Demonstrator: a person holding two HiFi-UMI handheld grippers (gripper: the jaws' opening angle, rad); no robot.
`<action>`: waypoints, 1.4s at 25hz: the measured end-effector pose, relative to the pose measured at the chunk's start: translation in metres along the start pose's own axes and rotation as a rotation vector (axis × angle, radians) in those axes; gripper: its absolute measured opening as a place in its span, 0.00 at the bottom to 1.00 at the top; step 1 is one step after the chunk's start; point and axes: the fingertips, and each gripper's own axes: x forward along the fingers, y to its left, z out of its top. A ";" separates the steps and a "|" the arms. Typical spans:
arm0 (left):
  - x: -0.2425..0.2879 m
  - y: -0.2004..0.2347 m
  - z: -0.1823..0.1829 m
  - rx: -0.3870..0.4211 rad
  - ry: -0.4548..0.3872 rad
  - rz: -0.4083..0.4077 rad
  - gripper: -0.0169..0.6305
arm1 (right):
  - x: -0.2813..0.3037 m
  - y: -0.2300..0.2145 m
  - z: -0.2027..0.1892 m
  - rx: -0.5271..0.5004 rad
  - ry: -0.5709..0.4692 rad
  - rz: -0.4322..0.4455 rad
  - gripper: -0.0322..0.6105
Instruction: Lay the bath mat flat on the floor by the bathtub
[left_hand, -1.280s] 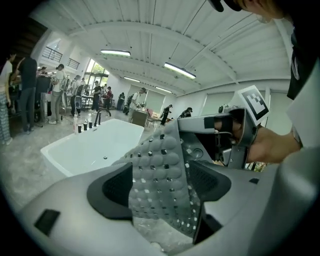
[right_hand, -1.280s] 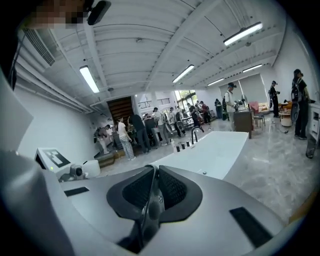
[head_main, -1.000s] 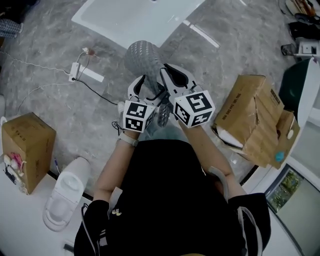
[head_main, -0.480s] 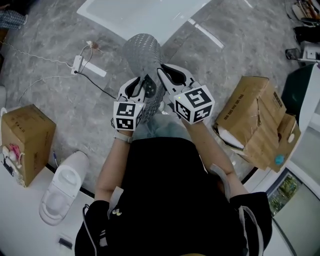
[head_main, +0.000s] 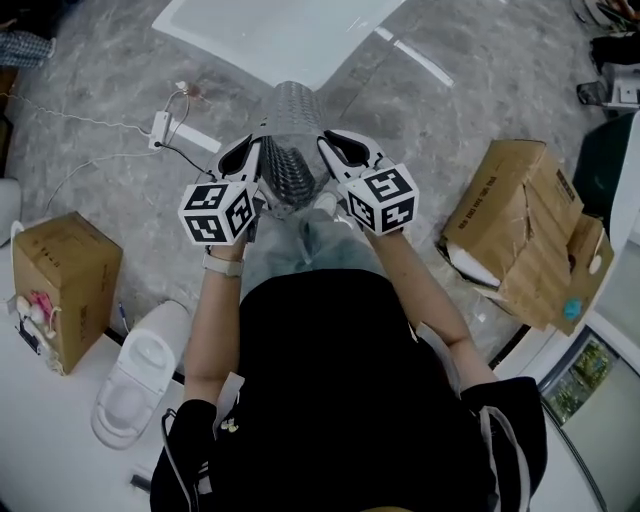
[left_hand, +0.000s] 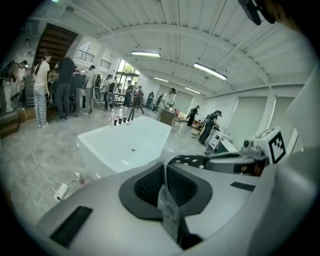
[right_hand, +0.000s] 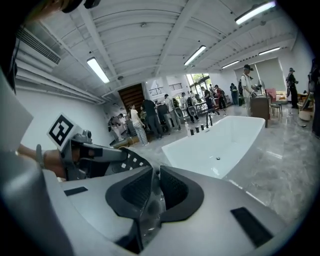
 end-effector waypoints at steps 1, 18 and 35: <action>-0.003 -0.003 0.004 -0.015 -0.005 -0.008 0.07 | 0.000 0.001 -0.005 0.005 -0.007 -0.001 0.15; -0.069 0.032 0.043 0.004 -0.036 0.037 0.07 | 0.087 0.051 -0.106 0.000 0.110 0.093 0.47; -0.104 0.169 0.020 0.035 0.060 -0.004 0.07 | 0.164 0.079 -0.173 0.091 0.302 -0.191 0.12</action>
